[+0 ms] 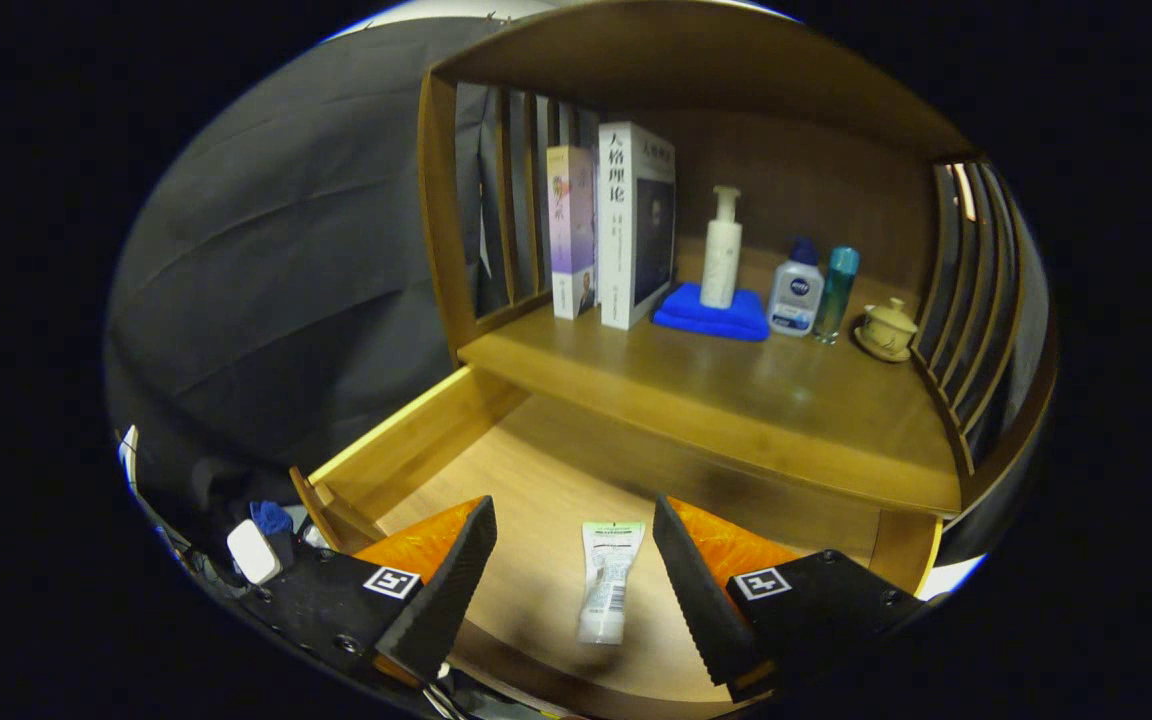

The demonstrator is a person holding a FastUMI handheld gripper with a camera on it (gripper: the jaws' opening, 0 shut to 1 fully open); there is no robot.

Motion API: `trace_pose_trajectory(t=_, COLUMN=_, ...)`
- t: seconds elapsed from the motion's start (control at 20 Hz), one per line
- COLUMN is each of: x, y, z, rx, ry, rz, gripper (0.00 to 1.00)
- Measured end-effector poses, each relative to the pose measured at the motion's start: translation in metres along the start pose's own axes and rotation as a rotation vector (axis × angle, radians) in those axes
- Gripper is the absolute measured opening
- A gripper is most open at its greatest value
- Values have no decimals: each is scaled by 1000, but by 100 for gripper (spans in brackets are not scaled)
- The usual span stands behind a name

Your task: Pull open the drawer, take out the items inside it, and place them on the countertop above the cabinet.

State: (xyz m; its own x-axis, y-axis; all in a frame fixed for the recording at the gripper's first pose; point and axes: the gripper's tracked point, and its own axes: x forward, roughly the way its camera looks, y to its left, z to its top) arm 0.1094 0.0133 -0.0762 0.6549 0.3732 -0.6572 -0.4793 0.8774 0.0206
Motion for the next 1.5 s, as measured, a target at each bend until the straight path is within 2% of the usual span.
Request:
trace_pose_trajectory(t=0.3, x=30, y=-3, z=-19, rx=9, ry=170, rz=45, gripper=98)
trace_pose_trajectory(t=0.45, x=44, y=-9, z=-35, rx=3, ry=246, rz=29, gripper=98)
trace_pose_trajectory(t=0.6, x=56, y=-17, z=-52, rx=-24, ry=304, rz=21, gripper=98)
trace_pose_trajectory(t=1.1, x=71, y=-23, z=-90, rx=-33, ry=467, rz=77, gripper=97)
trace_pose_trajectory(t=1.25, x=79, y=-27, z=-99, rx=-36, ry=497, rz=73, gripper=79)
trace_pose_trajectory(t=1.4, x=81, y=-24, z=-110, rx=-29, ry=538, rz=84, gripper=79)
trace_pose_trajectory(t=1.45, x=79, y=-25, z=-105, rx=-26, ry=533, rz=77, gripper=56)
trace_pose_trajectory(t=1.5, x=82, y=-22, z=-106, rx=-30, ry=519, rz=95, gripper=56)
